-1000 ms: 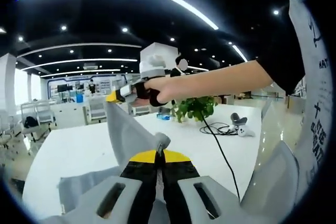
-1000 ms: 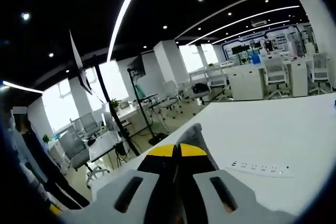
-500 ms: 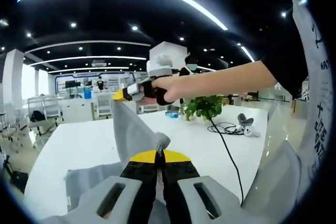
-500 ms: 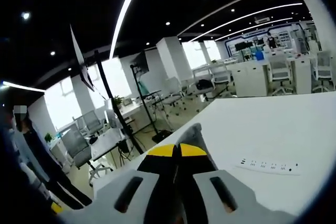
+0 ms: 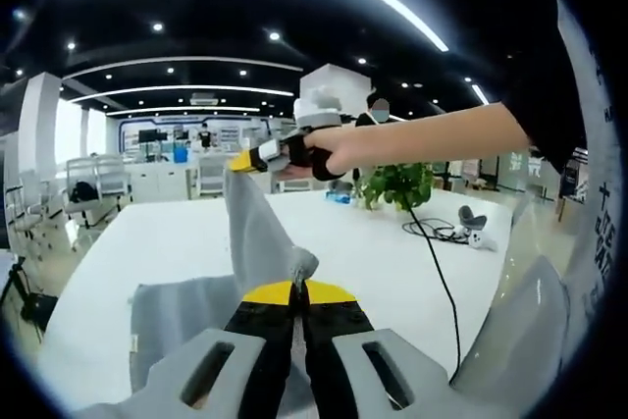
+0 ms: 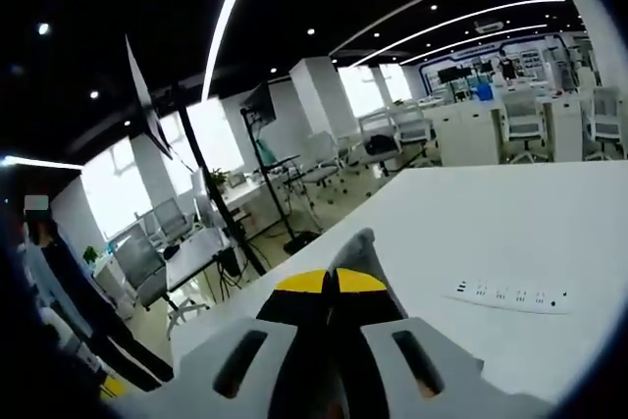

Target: Fold the towel on the table until its edges align and the towel forms a compact rectangular stack.

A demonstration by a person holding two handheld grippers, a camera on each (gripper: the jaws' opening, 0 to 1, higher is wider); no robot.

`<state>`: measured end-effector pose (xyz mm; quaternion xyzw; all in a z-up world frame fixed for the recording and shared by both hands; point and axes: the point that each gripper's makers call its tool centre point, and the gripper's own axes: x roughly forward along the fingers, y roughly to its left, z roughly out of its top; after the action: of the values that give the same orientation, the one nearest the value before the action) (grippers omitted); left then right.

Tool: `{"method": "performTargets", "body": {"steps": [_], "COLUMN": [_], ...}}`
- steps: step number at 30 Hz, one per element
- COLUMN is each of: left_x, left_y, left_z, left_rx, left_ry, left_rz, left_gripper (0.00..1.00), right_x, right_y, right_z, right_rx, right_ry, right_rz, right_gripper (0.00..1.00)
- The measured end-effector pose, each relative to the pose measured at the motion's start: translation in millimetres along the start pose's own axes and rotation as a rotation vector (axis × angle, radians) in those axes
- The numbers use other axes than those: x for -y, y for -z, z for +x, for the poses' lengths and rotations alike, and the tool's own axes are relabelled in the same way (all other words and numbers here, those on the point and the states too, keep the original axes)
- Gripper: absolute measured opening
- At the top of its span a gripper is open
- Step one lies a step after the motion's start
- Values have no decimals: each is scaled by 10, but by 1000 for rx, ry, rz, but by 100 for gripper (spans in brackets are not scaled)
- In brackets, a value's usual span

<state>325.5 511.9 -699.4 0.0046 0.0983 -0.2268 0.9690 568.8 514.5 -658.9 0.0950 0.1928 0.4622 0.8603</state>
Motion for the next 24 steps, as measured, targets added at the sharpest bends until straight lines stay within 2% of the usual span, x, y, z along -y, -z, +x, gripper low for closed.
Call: {"method": "performTargets", "body": {"steps": [9, 24], "left_x": [-224, -558], "left_y": [250, 652], "left_z": [-97, -256], "left_rx": [-34, -43], "left_ry": [-58, -161], "left_rz": [-55, -191], "left_gripper": [2, 2], "right_x": [-13, -119], "right_y": [184, 551], "right_z": [218, 664], "right_rx": [-36, -112], "right_ry": [0, -17], "right_rz": [13, 8], "right_gripper": [0, 0]}}
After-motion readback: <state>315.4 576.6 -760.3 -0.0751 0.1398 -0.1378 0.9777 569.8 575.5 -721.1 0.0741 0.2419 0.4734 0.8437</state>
